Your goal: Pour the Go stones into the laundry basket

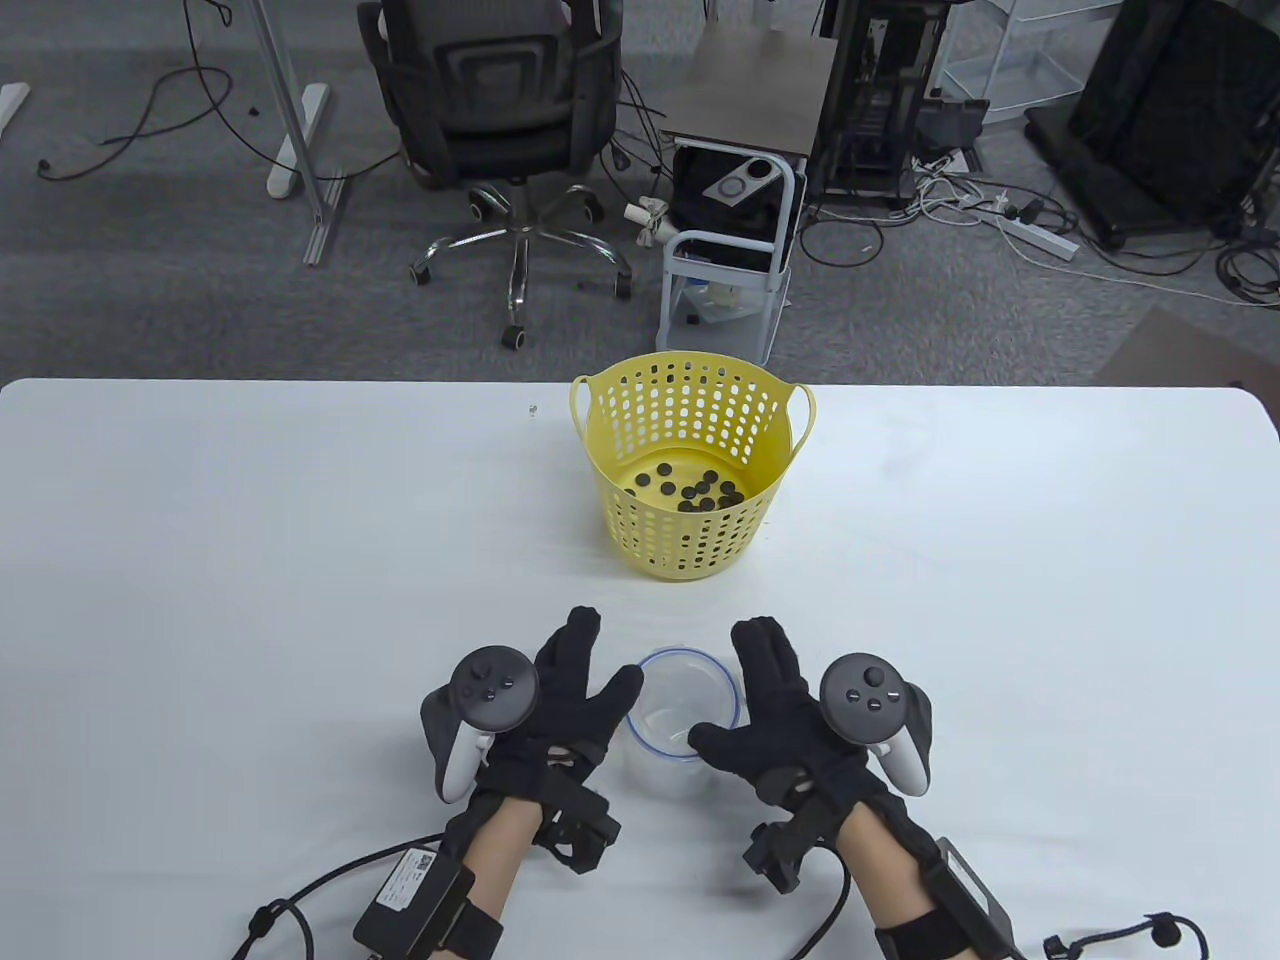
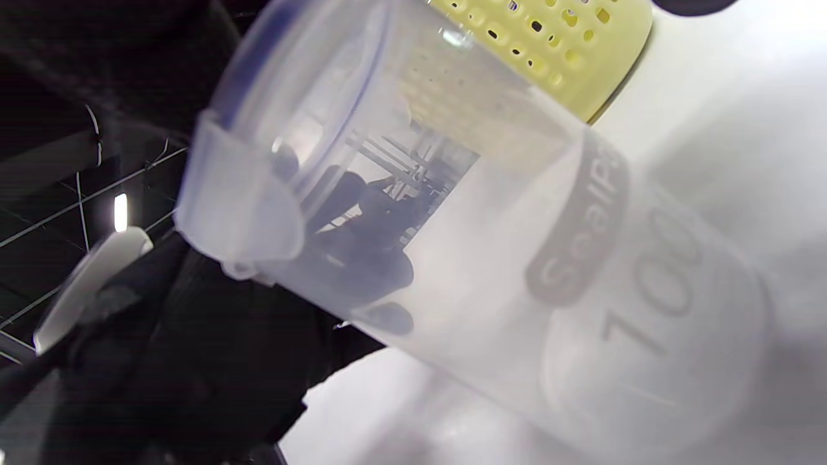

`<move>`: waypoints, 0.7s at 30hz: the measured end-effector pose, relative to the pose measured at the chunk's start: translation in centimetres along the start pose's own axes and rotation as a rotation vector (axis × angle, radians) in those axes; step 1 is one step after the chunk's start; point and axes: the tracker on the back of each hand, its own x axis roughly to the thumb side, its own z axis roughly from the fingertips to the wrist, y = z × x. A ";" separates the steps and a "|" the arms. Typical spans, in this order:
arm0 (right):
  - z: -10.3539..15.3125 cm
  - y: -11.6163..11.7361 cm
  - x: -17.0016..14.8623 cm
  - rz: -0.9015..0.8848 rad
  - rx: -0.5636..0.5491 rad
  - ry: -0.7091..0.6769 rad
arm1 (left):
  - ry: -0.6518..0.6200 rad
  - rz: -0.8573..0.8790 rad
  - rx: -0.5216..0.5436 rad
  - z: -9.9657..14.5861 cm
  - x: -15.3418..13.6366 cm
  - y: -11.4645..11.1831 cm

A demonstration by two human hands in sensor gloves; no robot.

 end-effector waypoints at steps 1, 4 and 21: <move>0.0 0.2 0.2 0.017 -0.005 -0.007 | -0.002 0.000 0.001 -0.1 0.0 0.0; 0.3 0.3 0.6 0.059 -0.059 -0.034 | -0.035 -0.009 0.036 0.0 0.1 0.2; -0.5 1.3 -2.7 -0.163 -0.009 0.025 | -0.084 0.036 -0.260 1.4 -0.1 -2.5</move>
